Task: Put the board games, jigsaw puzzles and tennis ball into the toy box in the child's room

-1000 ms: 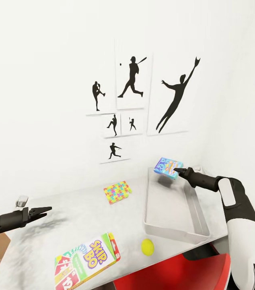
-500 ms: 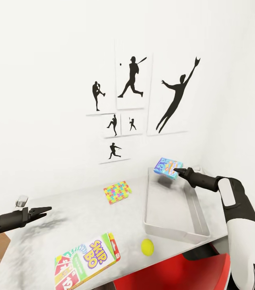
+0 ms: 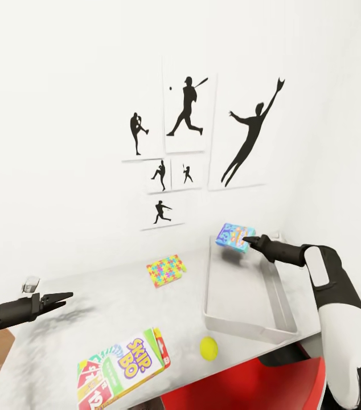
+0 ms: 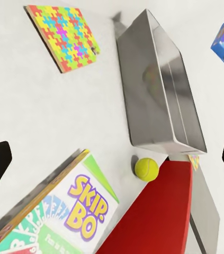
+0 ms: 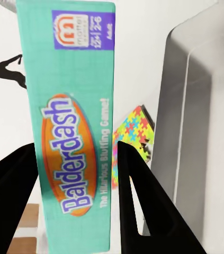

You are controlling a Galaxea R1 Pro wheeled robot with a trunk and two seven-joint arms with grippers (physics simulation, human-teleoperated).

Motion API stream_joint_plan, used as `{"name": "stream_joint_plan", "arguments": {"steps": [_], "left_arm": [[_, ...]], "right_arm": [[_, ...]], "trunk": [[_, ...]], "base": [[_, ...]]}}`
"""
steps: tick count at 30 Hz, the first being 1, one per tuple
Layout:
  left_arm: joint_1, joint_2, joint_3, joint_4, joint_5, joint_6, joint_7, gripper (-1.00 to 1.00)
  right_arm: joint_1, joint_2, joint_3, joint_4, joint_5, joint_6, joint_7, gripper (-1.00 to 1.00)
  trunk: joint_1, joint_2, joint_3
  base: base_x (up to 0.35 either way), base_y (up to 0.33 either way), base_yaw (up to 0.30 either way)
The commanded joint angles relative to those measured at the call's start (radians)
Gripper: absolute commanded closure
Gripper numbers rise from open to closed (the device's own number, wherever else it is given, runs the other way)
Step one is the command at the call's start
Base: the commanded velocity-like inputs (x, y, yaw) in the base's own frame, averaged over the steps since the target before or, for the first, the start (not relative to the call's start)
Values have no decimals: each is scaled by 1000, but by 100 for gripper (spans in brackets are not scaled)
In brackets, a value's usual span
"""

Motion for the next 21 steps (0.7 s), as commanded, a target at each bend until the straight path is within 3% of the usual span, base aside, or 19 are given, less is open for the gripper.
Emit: {"name": "stream_joint_plan", "arguments": {"steps": [1,5,8,10,21], "left_arm": [[-1,-1,1,-1,-10,10,-9,-100],[-1,0,1,-1,-10,9,-9,-100],[-1,0,1,-1,-10,9,-9,-100],[-1,0,2,-1,-10,9,-9,-100],[-1,2,4,-1,-10,7,-9,-100]], "right_arm": [[-18,-3,1,11,14,5,4,100],[-77,-11,26,48,17,5,-5,100],[-124,-16,94,75,18,5,-8,100],[-143,-17,118,97,19,5,-8,100],[-216,-30,150,233,23,5,-20,100]], "trunk": [[1,-2,-4],[1,-2,-10],[1,-2,-15],[1,-2,-18],[1,-2,-36]], "base": [[0,0,0],[0,0,0],[0,0,0],[0,0,0],[0,0,0]]}}
